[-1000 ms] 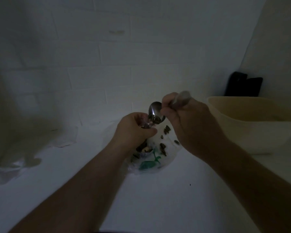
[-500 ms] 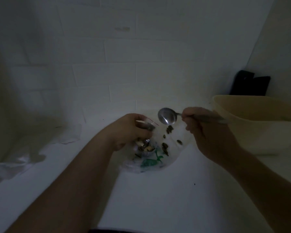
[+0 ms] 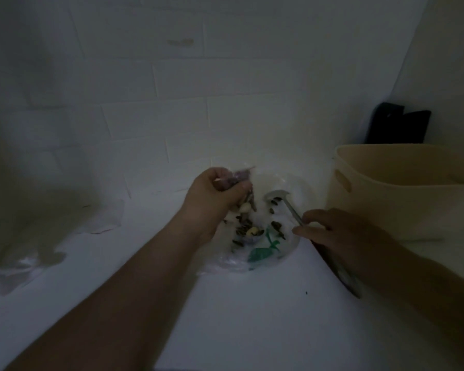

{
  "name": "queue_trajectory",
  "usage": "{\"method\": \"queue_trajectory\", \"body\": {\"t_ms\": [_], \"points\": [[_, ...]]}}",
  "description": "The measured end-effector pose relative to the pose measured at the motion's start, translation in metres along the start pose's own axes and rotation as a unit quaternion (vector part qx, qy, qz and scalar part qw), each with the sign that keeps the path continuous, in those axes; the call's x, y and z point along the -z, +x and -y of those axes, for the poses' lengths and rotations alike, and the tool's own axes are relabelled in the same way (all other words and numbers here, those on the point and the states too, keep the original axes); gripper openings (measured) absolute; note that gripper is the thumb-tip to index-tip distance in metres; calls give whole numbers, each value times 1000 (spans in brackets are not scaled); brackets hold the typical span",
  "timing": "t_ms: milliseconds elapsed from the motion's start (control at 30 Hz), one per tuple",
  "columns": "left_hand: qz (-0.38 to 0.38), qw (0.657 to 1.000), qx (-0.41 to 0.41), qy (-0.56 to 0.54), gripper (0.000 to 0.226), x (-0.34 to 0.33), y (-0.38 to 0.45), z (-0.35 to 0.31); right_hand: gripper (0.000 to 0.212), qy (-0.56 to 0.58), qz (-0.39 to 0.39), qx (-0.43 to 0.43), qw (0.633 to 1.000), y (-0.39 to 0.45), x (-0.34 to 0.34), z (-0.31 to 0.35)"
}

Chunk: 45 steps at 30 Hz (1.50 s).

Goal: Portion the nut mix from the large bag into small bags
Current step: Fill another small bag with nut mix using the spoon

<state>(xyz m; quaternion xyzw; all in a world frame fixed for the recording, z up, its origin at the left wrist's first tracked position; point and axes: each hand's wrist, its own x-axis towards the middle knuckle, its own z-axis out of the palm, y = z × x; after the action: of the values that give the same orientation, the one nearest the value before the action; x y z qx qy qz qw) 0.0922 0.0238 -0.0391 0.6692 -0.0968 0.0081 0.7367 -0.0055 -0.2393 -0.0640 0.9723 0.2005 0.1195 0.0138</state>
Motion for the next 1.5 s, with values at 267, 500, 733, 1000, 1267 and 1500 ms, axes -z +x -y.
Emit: {"method": "queue_trajectory", "body": {"t_ms": [267,500,733,1000,1267,1500], "points": [[33,993,16,-116,16,-2,-7,-11,45,175,-118,-59,976,34,21,22],[149,979,77,-119,34,-6,-20,-11,32,567,-176,-200,779,86,18,71],[183,983,-21,15,59,-7,-19,2,7,658,-245,-265,661,81,10,68],[151,983,-43,99,36,-13,-29,2,11,739,-222,-257,582,73,14,74],[72,996,-33,-44,14,-19,-26,-4,8,731,-245,-258,582,70,17,72],[70,996,-8,-51,21,-20,-26,-4,8,722,-263,-261,584,71,15,73]]}}
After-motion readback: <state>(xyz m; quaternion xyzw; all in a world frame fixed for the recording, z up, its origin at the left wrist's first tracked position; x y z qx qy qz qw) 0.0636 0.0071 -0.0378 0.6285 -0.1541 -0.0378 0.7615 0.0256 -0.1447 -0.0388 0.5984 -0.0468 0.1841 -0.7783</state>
